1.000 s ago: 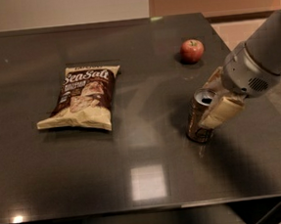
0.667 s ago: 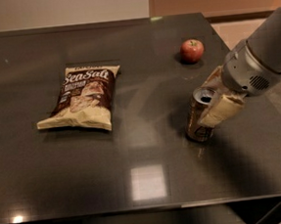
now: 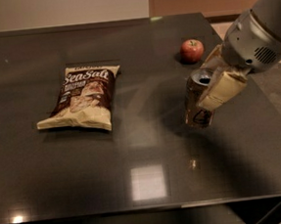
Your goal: Pick orange can
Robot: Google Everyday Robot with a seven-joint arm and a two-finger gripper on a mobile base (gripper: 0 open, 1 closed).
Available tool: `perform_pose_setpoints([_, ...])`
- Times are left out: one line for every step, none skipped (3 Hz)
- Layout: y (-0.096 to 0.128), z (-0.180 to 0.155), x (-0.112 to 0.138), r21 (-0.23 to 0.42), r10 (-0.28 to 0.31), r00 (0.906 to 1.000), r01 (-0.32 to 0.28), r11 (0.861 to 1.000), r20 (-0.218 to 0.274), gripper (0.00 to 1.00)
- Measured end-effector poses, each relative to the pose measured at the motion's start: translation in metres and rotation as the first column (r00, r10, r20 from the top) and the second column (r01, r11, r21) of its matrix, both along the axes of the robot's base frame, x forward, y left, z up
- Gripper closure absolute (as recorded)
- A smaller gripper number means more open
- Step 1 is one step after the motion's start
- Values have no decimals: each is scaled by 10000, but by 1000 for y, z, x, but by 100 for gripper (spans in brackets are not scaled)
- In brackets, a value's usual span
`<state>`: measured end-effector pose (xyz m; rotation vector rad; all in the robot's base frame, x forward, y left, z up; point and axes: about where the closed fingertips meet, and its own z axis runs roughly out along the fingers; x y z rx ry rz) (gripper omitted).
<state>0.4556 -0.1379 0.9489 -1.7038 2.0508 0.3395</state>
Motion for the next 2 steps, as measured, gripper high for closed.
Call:
perform_pose_setpoints([10,43,1,140,274,9994,-277,9995,210,100])
perform_pose_setpoints([10,44,1,145,283,9993,-286,9995,233,100])
